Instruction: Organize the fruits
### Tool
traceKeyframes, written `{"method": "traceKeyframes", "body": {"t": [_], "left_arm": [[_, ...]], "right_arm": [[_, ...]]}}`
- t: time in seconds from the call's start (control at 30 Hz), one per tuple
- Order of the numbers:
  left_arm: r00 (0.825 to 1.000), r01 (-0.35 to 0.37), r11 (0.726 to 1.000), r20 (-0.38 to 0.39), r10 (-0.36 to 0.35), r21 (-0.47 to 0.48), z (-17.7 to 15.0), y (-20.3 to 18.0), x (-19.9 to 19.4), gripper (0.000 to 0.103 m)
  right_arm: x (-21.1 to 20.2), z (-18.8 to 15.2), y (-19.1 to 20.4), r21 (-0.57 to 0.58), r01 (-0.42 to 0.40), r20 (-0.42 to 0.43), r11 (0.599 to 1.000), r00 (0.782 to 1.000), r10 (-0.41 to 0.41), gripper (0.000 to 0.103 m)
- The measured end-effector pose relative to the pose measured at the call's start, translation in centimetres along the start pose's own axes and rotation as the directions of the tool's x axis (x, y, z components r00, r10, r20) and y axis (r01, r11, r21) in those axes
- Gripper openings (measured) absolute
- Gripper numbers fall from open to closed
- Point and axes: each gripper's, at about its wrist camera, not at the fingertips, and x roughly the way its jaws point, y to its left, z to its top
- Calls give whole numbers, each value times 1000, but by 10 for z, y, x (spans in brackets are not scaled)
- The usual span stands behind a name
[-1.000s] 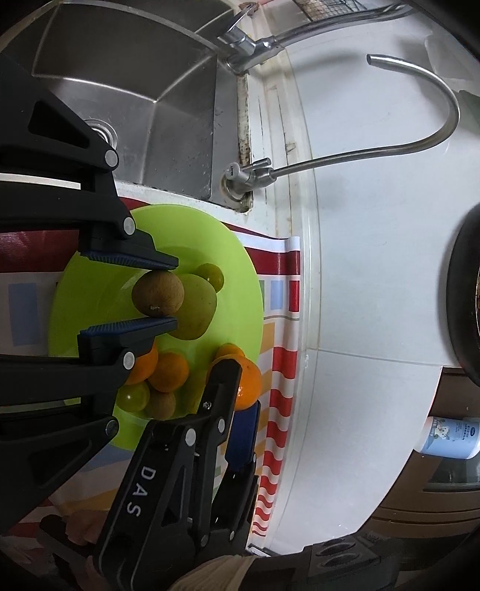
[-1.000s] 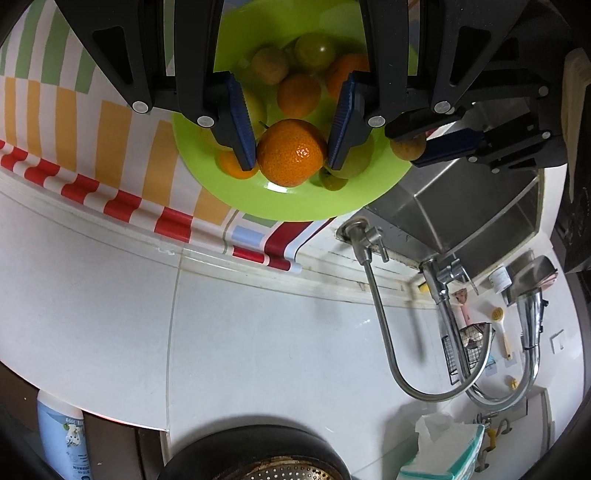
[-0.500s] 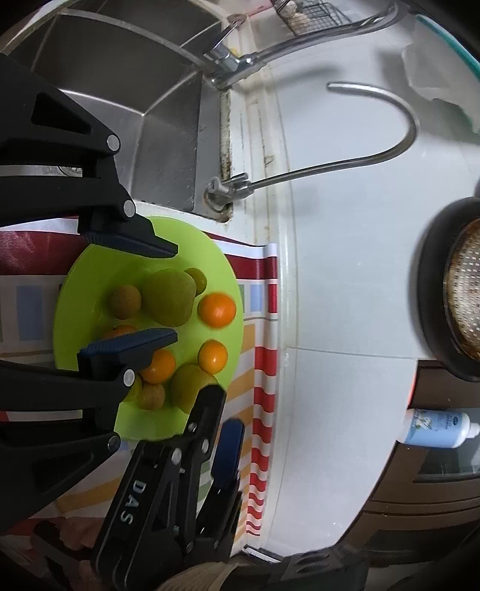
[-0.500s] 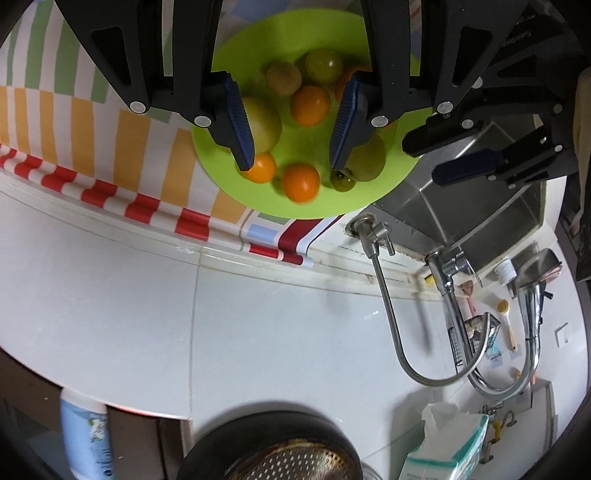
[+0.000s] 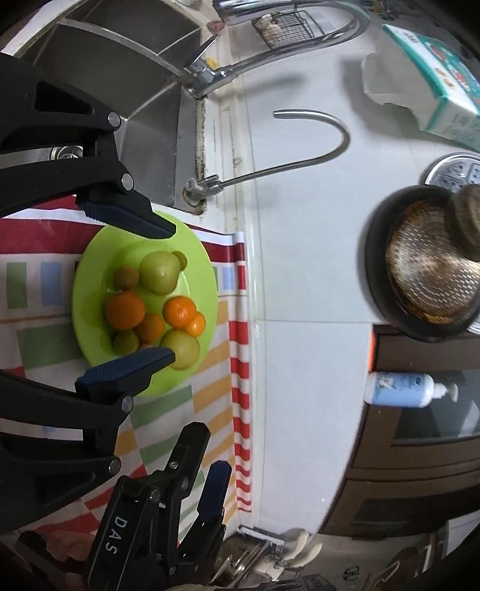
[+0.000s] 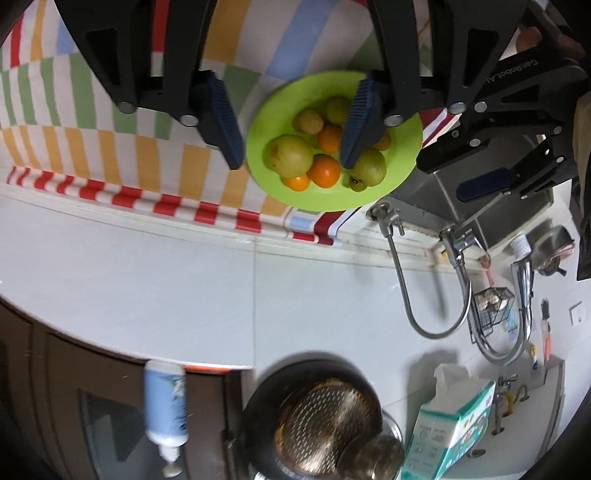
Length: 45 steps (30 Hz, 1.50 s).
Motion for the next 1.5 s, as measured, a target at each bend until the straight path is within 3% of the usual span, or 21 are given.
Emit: {"method": "traceKeyframes", "body": {"t": [0.27, 0.83, 0.97, 1.33, 1.5], "left_arm": [[999, 13, 1000, 38, -14, 19, -1, -15, -33, 76], [992, 44, 998, 113, -49, 47, -6, -46, -101, 93], [989, 57, 996, 131, -65, 66, -10, -54, -114, 98], [987, 73, 994, 140, -83, 75, -21, -63, -135, 103], [985, 80, 994, 144, -90, 73, -23, -64, -143, 103]], "right_arm": [[-50, -12, -8, 39, 68, 48, 997, 996, -70, 67], [-135, -45, -20, 93, 157, 89, 983, 982, -165, 76], [-152, -53, -25, 116, 183, 96, 976, 976, -195, 82], [-191, -67, -28, 140, 251, 105, 958, 958, -266, 89], [-201, -69, -26, 146, 245, 115, 958, 958, -263, 90]]}}
